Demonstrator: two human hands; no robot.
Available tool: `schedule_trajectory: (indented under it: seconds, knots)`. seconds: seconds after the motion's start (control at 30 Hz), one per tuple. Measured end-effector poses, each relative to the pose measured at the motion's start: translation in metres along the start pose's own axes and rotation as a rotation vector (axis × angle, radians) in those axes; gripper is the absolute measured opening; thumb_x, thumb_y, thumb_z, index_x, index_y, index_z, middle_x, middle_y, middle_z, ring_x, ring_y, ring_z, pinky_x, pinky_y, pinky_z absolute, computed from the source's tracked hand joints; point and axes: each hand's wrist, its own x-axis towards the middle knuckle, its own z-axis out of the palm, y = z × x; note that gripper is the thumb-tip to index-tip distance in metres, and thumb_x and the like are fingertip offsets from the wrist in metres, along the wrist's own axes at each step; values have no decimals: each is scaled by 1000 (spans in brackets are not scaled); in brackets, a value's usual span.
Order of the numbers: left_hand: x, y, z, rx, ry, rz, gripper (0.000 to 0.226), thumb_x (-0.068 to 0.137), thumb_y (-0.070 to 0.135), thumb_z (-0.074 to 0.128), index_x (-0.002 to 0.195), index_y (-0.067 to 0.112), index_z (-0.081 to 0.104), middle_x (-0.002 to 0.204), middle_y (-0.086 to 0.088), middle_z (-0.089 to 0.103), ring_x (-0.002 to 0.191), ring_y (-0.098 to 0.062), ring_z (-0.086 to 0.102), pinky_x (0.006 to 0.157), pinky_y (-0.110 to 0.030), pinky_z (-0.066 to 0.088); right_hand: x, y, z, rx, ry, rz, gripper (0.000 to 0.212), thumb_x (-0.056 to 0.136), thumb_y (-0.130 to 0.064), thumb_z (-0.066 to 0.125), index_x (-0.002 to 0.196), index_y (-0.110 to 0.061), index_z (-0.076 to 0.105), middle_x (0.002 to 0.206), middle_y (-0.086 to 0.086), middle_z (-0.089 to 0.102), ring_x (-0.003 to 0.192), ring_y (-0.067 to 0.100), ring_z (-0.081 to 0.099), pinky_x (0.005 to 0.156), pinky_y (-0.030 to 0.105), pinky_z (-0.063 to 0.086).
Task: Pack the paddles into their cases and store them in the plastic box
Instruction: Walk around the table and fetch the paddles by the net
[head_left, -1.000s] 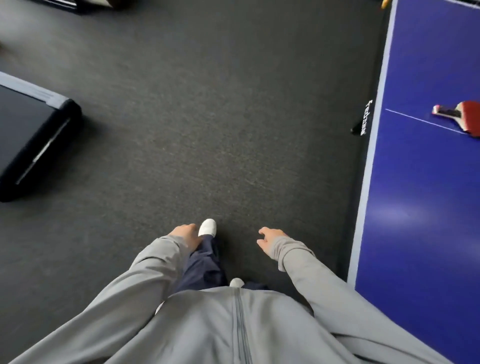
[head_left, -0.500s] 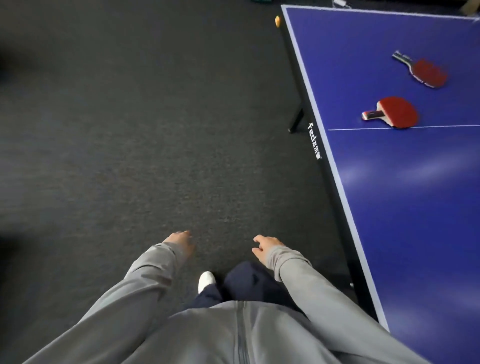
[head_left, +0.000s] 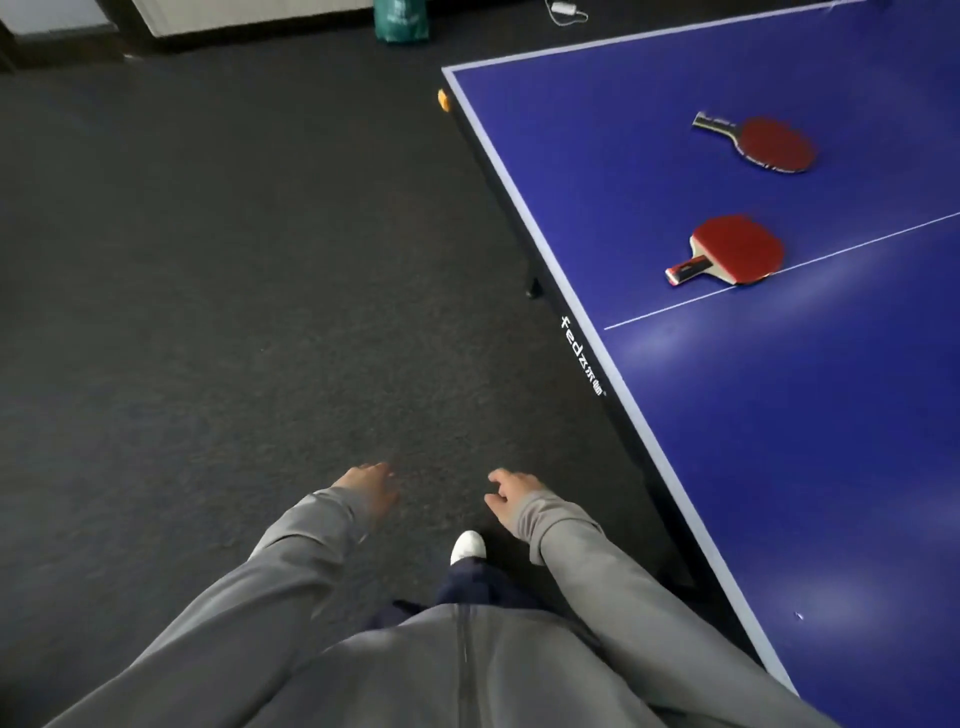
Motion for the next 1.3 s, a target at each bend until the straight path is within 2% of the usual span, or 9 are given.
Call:
schedule_trajectory:
  seconds: [0.27,0.4,0.63,0.83,0.97,1.03,1.13,1.3]
  knots:
    - [68,61,-79,4,16,109,48,95,33,47,140,15,40,142,-9,46,132,-26,42,107,-29,34,42,9,-87,117,148,16,42,95,-31,45,134,-16,42,132,9,52,122,24,49,103,35,40]
    - [112,94,-119,-54,20,184,49,95,33,49,138,11,42,140,-11,48,130,-26,45,107,-28,34,66,19,-129,236,300,73,41,94,-30,46,132,-15,44,132,6,52,120,23,50,103,34,39]
    - [206,152,-207,-81,60,366,42,93,25,54,132,11,50,130,-9,58,120,-22,54,103,-25,36,112,30,-203,475,556,256,35,94,-28,47,127,-13,49,124,7,56,114,25,53,96,34,44]
    - [274,193,-271,-91,22,501,38,91,19,57,127,8,55,127,-10,61,113,-23,59,101,-27,40,142,42,-246,765,771,510,35,93,-27,51,124,-11,52,118,8,58,104,23,56,88,28,43]
    - [299,216,-289,-48,-43,544,38,91,18,57,127,5,55,125,-12,61,113,-25,59,101,-28,41,155,59,-267,927,904,663,42,92,-27,54,127,-5,49,120,13,54,106,27,55,93,32,41]
    - [312,229,-292,-58,-61,548,37,90,16,58,126,5,56,123,-13,63,110,-26,60,99,-28,42,163,70,-279,974,958,715,46,90,-27,57,127,-2,47,120,16,53,111,31,51,100,38,40]
    - [330,252,-298,-45,-81,553,35,91,17,58,123,5,57,120,-12,64,108,-25,61,97,-28,42,178,90,-296,1025,1029,786,53,89,-30,60,129,0,44,124,18,49,116,34,49,101,44,40]
    - [357,300,-307,-18,-55,599,35,91,15,57,125,4,56,121,-15,63,110,-26,61,94,-27,41,209,121,-317,1057,1055,881,64,83,-39,65,130,-1,43,130,17,46,125,33,41,103,47,39]
